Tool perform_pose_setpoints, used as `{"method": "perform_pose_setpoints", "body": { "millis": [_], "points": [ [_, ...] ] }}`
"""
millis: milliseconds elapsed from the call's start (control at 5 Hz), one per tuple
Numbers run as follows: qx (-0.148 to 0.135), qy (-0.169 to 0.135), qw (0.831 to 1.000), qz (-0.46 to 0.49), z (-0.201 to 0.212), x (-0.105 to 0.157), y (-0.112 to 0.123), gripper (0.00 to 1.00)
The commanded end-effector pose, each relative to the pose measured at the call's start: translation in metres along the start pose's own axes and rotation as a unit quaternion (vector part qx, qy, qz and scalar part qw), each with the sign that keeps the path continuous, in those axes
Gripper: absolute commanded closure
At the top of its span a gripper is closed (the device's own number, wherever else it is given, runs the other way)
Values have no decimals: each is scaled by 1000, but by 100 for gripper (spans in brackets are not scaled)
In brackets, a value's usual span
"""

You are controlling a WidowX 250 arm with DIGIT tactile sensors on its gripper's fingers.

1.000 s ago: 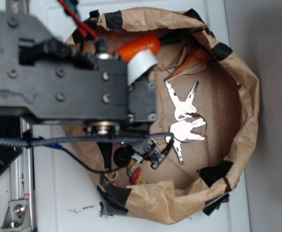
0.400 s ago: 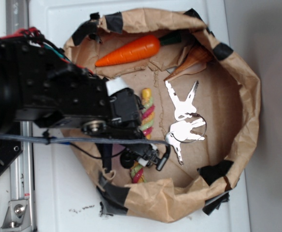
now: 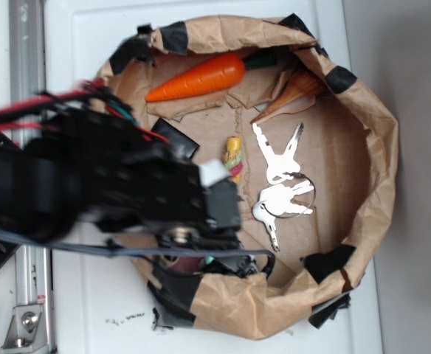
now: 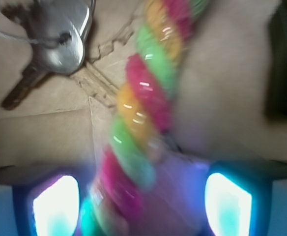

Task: Grab the multicolored rope.

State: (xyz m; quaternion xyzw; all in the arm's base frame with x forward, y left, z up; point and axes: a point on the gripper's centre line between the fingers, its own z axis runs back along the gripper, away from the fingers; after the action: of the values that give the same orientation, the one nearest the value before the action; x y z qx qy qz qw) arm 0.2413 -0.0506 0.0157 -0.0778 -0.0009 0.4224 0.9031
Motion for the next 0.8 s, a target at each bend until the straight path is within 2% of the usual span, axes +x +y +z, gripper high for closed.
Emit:
{"method": "perform_pose_setpoints", "body": {
  "millis": [0,200,400,600],
  "points": [
    [34,14,999,-23,-26,-16,-1,100],
    [29,1,999,-41,-11,-5,2,100],
    [15,-41,988,-148,27,27,3,100],
    [-46,-110,954,-276,81,68,4,100]
  ]
}}
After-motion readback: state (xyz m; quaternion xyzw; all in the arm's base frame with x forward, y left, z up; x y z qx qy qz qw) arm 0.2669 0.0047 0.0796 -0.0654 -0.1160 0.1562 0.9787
